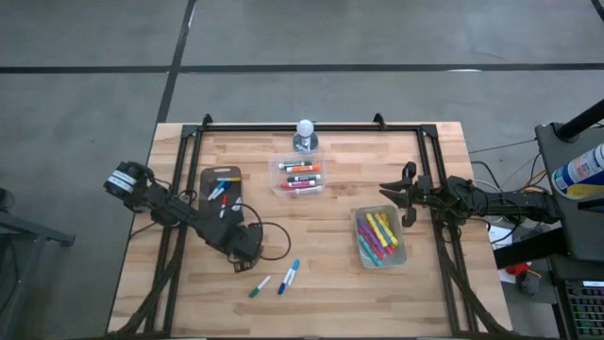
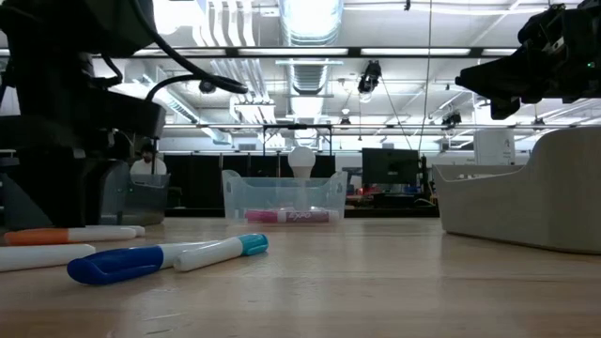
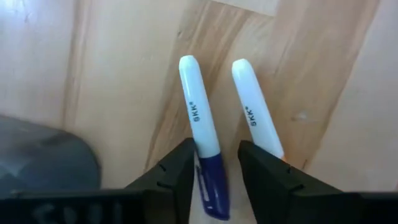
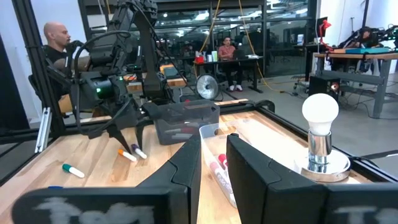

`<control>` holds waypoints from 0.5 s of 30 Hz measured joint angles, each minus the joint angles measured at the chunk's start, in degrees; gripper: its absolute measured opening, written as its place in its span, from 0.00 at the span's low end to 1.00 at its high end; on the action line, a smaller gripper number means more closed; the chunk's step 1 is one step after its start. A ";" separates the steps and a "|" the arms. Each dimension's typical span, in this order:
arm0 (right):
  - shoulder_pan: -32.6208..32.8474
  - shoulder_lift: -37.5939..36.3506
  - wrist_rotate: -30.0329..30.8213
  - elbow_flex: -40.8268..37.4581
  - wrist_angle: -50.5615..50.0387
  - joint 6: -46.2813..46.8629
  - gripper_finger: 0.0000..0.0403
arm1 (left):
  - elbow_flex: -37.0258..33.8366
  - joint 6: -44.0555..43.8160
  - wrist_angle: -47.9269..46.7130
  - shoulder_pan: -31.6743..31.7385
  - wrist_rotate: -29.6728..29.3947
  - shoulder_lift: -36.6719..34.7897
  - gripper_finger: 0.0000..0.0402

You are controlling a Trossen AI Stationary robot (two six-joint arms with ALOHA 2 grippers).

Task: Pick & Place Markers
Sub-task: Put the purple mini marker into the transparent black bin

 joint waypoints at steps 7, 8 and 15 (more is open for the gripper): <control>0.01 0.01 0.01 0.00 0.00 -0.07 0.17 | 0.00 1.48 0.24 -0.13 -0.48 0.15 0.14; -0.01 0.01 0.01 0.00 0.00 -0.07 0.17 | 0.01 2.08 0.22 -0.14 -0.46 0.15 0.11; 0.02 0.00 0.00 0.01 0.00 -0.02 0.17 | 1.91 6.67 -0.84 -0.53 2.04 0.31 0.06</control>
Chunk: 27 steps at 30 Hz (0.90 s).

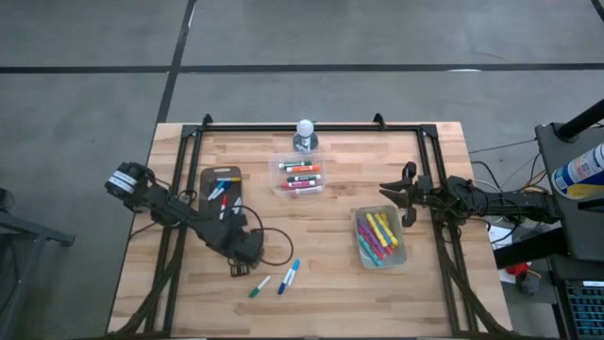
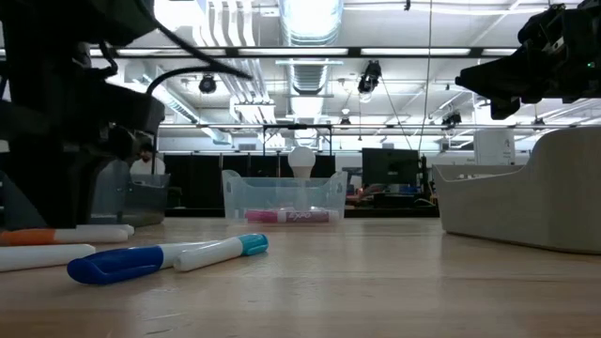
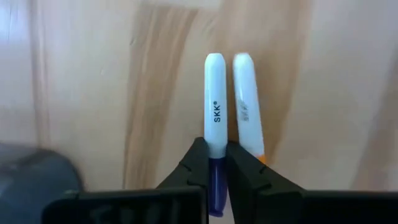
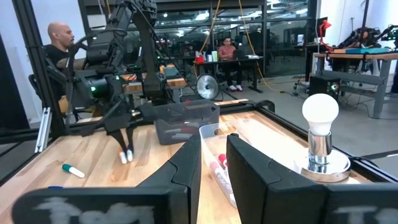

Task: Pick & Place Markers
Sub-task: Put the purple mini marker into the transparent black bin

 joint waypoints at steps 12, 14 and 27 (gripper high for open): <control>0.00 0.00 0.01 -0.01 0.00 -0.05 0.17 | 5.60 1.81 -7.16 -0.36 0.80 -0.10 0.07; 0.00 0.00 0.01 -0.01 0.00 0.02 0.17 | 6.88 1.81 -10.07 -0.36 0.74 -0.20 0.07; 0.00 0.00 0.01 -0.01 0.00 -0.05 0.17 | 17.04 -0.31 -34.36 -0.36 -18.70 -2.39 0.07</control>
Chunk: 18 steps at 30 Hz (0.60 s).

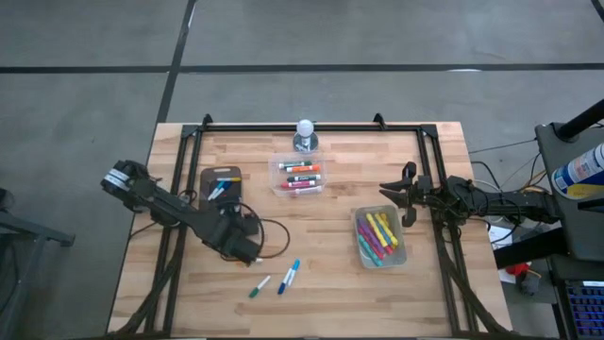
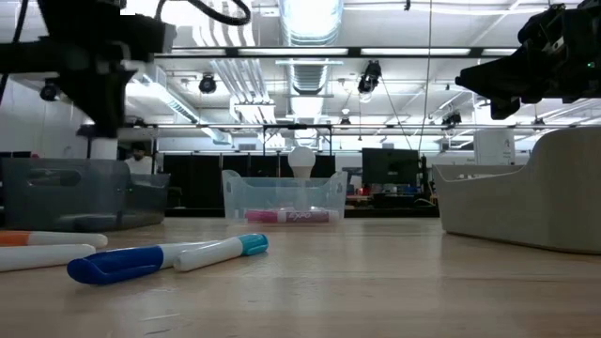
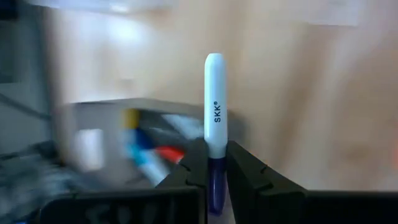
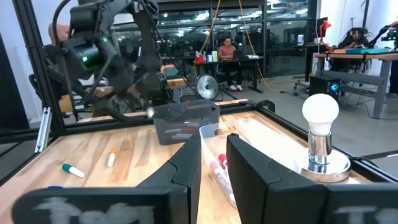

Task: Pick & Place Markers
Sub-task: Put the purple mini marker into the transparent black bin

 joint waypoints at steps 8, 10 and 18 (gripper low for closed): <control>-0.01 0.00 0.00 0.00 0.00 0.07 0.17 | -0.91 -1.83 -6.73 1.72 -9.93 -5.10 0.07; 0.00 0.02 -0.02 0.00 0.00 0.00 0.17 | -1.73 -2.51 -7.77 2.88 -9.98 -5.74 0.07; -0.02 0.00 0.00 0.00 0.00 0.07 0.17 | -7.98 -3.65 -7.81 10.64 -3.63 -6.65 0.07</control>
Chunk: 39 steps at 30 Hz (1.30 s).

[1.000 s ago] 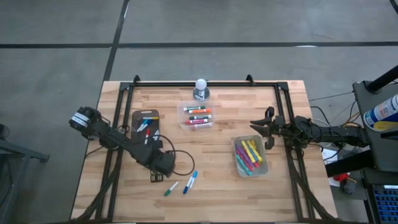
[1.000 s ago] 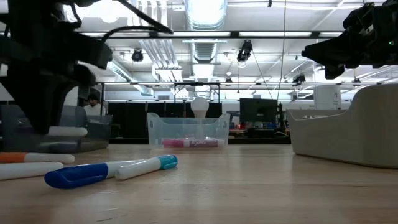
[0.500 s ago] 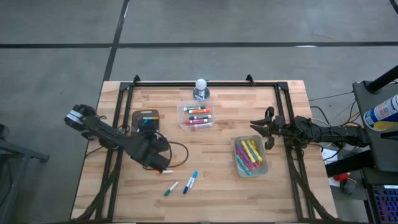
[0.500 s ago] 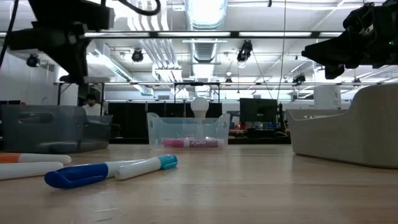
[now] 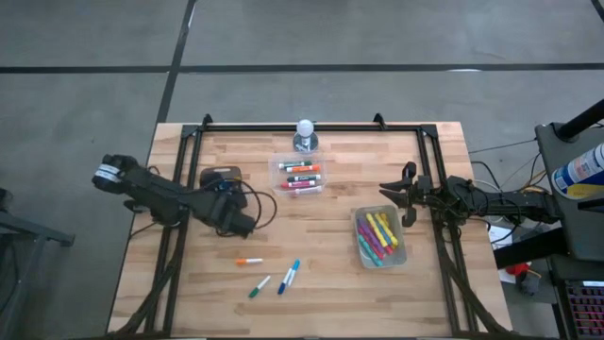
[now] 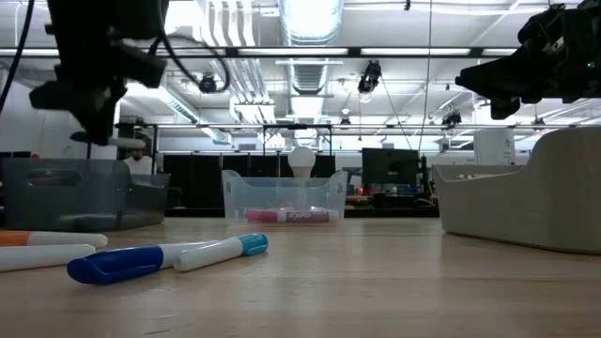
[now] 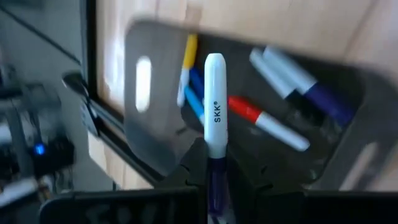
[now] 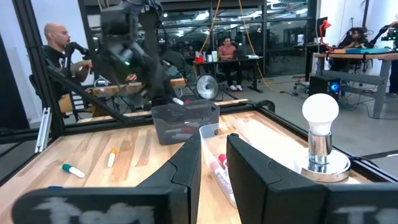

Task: Pick & Place Markers
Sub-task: Put the purple mini marker into the transparent black bin, then put the orange mini marker into the transparent black bin

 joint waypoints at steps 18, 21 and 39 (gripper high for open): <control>0.00 0.00 -0.01 0.00 0.00 -0.09 0.17 | -5.51 3.70 4.10 7.89 2.22 0.05 0.15; 0.00 0.00 0.00 0.00 0.00 -0.09 0.17 | -5.51 3.64 4.07 7.89 2.54 0.05 0.20; 0.01 0.01 0.00 0.00 0.00 -0.03 0.17 | 2.34 -1.00 0.64 7.89 2.06 0.05 0.32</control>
